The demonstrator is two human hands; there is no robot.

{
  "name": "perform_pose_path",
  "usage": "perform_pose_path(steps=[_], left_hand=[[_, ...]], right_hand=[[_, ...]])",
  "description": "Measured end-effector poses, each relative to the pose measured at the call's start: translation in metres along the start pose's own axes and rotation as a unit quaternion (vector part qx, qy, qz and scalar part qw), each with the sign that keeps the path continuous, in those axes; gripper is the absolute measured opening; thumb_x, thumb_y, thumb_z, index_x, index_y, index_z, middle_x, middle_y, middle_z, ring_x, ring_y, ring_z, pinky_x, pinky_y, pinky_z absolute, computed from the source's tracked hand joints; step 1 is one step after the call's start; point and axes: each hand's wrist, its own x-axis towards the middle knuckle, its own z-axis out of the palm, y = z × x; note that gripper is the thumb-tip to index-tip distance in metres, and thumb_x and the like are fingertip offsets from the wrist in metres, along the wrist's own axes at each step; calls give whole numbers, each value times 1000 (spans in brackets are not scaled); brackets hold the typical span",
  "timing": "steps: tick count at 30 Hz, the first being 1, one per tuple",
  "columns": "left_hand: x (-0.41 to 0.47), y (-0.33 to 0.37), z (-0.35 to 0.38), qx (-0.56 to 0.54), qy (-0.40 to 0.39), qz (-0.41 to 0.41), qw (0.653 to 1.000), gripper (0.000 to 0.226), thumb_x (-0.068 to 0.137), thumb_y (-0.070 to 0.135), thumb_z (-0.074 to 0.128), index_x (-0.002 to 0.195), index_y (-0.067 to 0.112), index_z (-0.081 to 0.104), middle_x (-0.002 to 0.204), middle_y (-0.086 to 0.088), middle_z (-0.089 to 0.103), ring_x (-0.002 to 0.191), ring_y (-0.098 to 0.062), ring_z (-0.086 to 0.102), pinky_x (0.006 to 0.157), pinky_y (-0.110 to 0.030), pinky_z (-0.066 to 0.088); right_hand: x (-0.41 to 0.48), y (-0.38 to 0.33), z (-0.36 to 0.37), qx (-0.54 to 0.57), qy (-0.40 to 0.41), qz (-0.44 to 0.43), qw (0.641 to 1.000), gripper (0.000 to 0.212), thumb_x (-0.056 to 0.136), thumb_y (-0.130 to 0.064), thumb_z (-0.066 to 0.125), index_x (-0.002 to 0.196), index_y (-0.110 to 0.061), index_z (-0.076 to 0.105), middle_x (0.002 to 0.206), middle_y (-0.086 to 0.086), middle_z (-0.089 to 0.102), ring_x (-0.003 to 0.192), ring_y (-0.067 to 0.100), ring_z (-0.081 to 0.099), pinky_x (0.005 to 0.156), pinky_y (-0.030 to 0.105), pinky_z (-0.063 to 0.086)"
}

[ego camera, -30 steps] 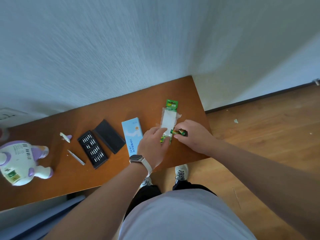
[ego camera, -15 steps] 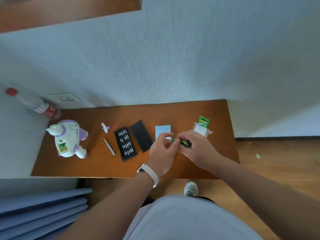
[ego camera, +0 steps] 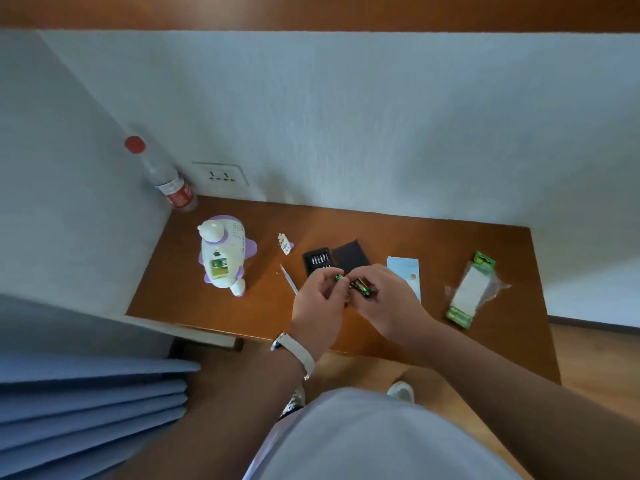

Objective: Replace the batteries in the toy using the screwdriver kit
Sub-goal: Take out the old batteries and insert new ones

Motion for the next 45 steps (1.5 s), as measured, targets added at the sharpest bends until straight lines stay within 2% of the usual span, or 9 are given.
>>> perform_pose_path(steps=[10, 14, 18, 24, 29, 33, 36, 41, 45], left_hand=[[10, -19, -111, -32, 39, 14, 999, 12, 95, 26, 66, 96, 36, 59, 93, 12, 71, 88, -4, 69, 69, -11, 53], [17, -36, -141, -33, 25, 17, 999, 15, 95, 26, 67, 93, 38, 58, 91, 17, 70, 87, 2, 67, 67, -9, 52], [27, -54, -171, -29, 23, -2, 999, 14, 93, 33, 68, 96, 41, 57, 99, 26, 64, 95, 4, 64, 65, -10, 51], [40, -68, -204, 1, 33, 5, 999, 19, 91, 34, 71, 92, 43, 54, 96, 34, 62, 90, 22, 59, 59, -5, 48], [42, -69, -213, 13, 35, 21, 999, 20, 90, 38, 72, 92, 48, 54, 89, 45, 61, 94, 21, 59, 60, -2, 47], [46, -64, -217, 32, 47, 46, 997, 33, 91, 36, 72, 90, 63, 52, 91, 48, 60, 91, 19, 61, 60, -3, 48], [50, -63, -218, 44, 55, 49, 996, 32, 91, 32, 72, 89, 58, 54, 89, 45, 62, 87, 16, 63, 61, -7, 51], [54, -62, -225, 58, 87, 57, 993, 20, 89, 31, 73, 95, 38, 56, 88, 30, 65, 88, 11, 63, 60, -4, 47], [58, -58, -230, 80, 108, 55, 989, 21, 92, 30, 69, 89, 41, 52, 85, 34, 62, 81, 9, 62, 60, -3, 45]], right_hand=[[26, -68, 71, 11, -35, 9, 999, 25, 90, -25, 68, 112, -36, 65, 93, -31, 55, 100, -15, 50, 68, 5, 43], [35, -83, 96, 0, -37, 50, 998, 25, 89, -28, 68, 113, -35, 64, 91, -28, 56, 90, -6, 58, 69, 9, 46], [41, -92, 118, -12, -40, 89, 995, 27, 91, -25, 63, 118, -30, 63, 91, -30, 54, 88, -17, 53, 65, 6, 40], [42, -106, 136, 0, -48, 137, 989, 23, 94, -34, 59, 116, -34, 61, 78, -14, 64, 68, -7, 59, 51, 11, 44], [48, -117, 141, -16, -28, 133, 991, 12, 91, -41, 61, 92, -29, 62, 73, -9, 59, 64, 1, 55, 56, 15, 41], [57, -126, 140, -11, -54, 127, 990, 20, 94, -40, 56, 93, -20, 62, 74, 2, 62, 68, 18, 60, 61, 34, 50], [64, -131, 140, -1, -73, 115, 991, 22, 96, -38, 53, 97, -17, 61, 79, 8, 68, 74, 24, 64, 68, 41, 54], [77, -130, 140, 19, -97, 97, 990, 16, 96, -39, 56, 109, -29, 59, 89, -8, 71, 79, 5, 65, 65, 27, 52], [91, -129, 142, 33, -105, 57, 992, 21, 95, -36, 61, 113, -25, 59, 108, -10, 71, 91, -3, 63, 67, 11, 48]])
